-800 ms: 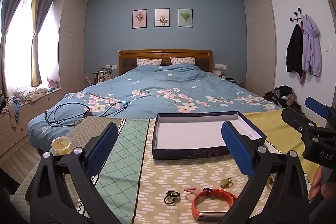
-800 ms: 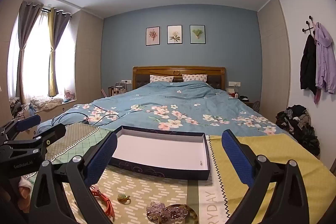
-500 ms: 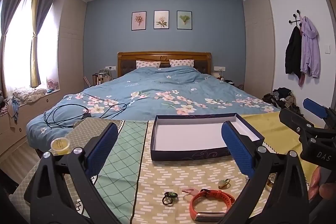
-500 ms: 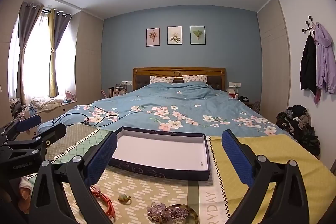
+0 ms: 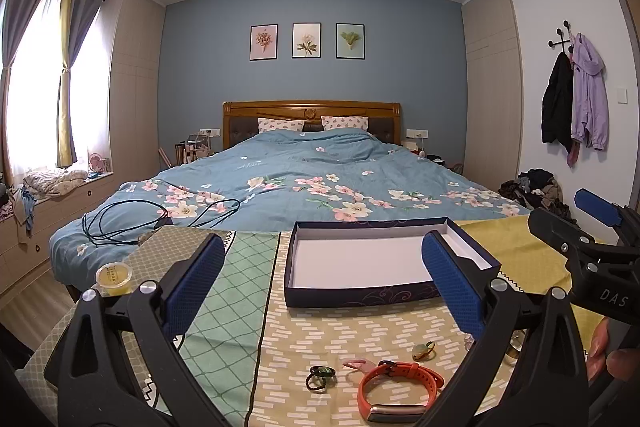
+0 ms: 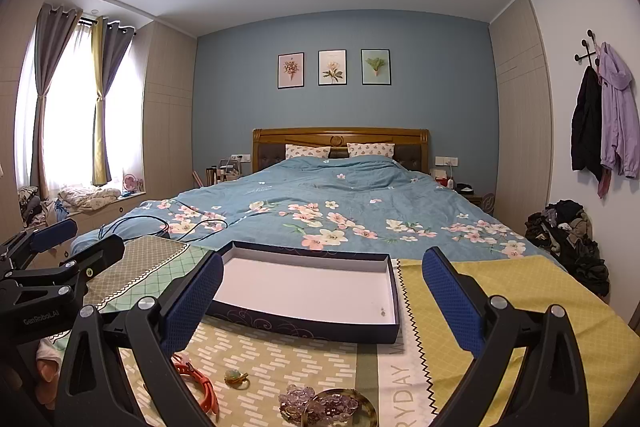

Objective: Organize jewelry

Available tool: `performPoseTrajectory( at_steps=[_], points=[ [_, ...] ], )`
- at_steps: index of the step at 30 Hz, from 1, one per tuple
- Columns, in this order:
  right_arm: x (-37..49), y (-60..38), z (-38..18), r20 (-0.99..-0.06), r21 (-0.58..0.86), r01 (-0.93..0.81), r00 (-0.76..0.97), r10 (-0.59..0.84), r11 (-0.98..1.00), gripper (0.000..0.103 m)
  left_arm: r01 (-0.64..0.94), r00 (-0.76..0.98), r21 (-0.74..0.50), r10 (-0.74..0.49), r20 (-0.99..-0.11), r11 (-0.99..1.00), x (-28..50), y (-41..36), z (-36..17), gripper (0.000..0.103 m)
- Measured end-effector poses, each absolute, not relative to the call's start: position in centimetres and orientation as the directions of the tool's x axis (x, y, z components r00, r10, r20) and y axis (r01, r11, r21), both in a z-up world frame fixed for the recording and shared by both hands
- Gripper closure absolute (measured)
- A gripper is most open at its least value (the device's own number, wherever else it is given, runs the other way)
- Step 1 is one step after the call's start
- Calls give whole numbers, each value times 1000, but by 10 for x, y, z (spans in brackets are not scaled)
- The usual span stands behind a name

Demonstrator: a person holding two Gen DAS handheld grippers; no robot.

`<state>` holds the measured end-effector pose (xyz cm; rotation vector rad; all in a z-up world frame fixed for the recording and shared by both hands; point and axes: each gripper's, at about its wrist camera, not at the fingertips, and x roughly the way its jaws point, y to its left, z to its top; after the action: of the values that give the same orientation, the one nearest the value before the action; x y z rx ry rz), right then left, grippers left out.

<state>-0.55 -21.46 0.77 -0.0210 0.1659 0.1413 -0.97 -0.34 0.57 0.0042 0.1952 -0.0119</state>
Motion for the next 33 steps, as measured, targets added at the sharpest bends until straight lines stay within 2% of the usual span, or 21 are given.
performPoseTrajectory(
  at_steps=[33],
  points=[
    [-5, -220, 7, -176, -1, -154, 973, 151, 988, 7, 11, 981, -1, -11, -192, 1000, -10, -5, 6, 6]
  ],
)
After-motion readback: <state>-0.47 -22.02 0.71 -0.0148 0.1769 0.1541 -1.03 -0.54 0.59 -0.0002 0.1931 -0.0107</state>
